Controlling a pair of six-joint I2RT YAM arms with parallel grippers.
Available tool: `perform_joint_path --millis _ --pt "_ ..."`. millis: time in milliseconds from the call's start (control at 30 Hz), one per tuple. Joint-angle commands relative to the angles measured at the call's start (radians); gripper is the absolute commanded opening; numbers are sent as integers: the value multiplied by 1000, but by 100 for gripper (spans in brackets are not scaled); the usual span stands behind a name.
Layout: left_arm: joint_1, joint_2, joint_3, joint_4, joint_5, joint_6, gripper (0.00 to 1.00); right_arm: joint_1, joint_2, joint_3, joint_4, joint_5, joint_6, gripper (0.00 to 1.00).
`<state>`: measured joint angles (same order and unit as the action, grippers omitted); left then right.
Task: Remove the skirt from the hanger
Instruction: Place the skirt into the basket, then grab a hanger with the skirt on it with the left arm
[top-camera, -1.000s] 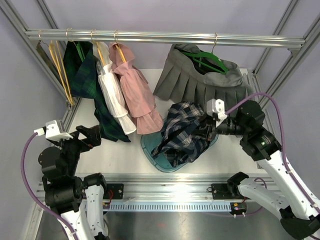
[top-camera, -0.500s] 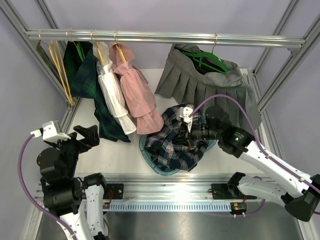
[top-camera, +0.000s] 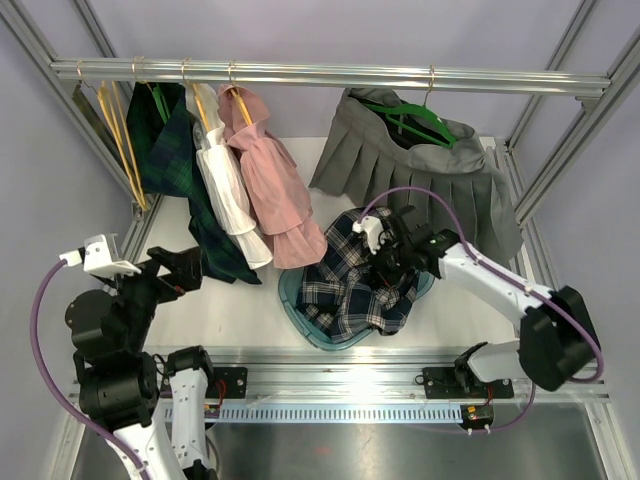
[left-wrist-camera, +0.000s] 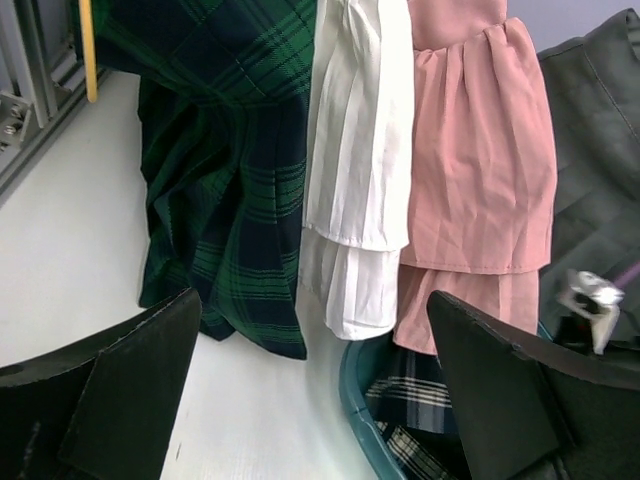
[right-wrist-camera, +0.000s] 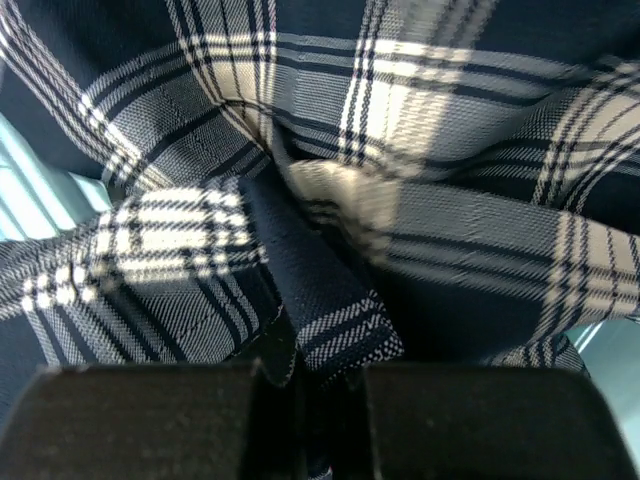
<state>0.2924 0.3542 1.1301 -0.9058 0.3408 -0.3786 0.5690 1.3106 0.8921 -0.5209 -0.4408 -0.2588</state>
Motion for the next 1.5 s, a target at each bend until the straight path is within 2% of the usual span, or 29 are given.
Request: perform_joint_path --millis 0,33,133,233,300,333,400,567,633,667,733,767,800,833,900,1067,1133,1233,1467 --pt "-2 60 43 22 58 -40 99 -4 96 77 -85 123 -88 0" --pt "-2 86 51 24 55 -48 99 -6 119 85 -96 126 -91 0" --pt "-4 127 91 30 43 -74 99 -8 180 114 -129 120 -114 11" --pt "-4 195 152 22 18 -92 99 -27 173 156 -198 18 -172 38" --pt "-4 280 226 1 4 -115 99 -43 103 232 -275 -45 -209 85" --pt "-4 302 244 -7 1 -120 99 -46 86 251 -293 -52 -217 93" --pt "-4 362 283 -30 -13 -128 99 -57 46 304 -347 -56 -249 99" --pt "-25 463 407 -82 -60 -132 96 -104 -10 369 -436 -96 -312 99" --pt "-79 505 444 -108 -106 -129 95 -127 -22 373 -467 -116 -330 99" --pt "-111 518 470 -114 -171 -129 95 -132 -34 376 -476 -128 -339 99" --pt "-272 554 496 -140 -300 -128 95 -152 -48 377 -493 -148 -355 99" --pt "-347 601 528 -175 -470 -135 95 -153 -63 377 -496 -166 -359 100" --pt "-486 627 542 -191 -553 -140 95 -156 -70 375 -495 -170 -355 99" --pt "-537 653 559 -221 -691 -146 96 -158 -74 375 -493 -180 -350 99" --pt "-605 721 574 -232 -794 -160 97 -165 -91 375 -490 -191 -338 99" --pt "-604 747 507 -81 -994 -62 98 -172 -148 355 -479 -197 -315 100" --pt "-584 782 522 -52 -1013 -36 99 -178 -174 346 -472 -197 -307 100" --pt "-512 824 530 -1 -938 -22 96 -182 -194 341 -462 -202 -296 99" --pt "-383 876 456 114 -689 -25 84 -190 -235 355 -462 -222 -281 99"
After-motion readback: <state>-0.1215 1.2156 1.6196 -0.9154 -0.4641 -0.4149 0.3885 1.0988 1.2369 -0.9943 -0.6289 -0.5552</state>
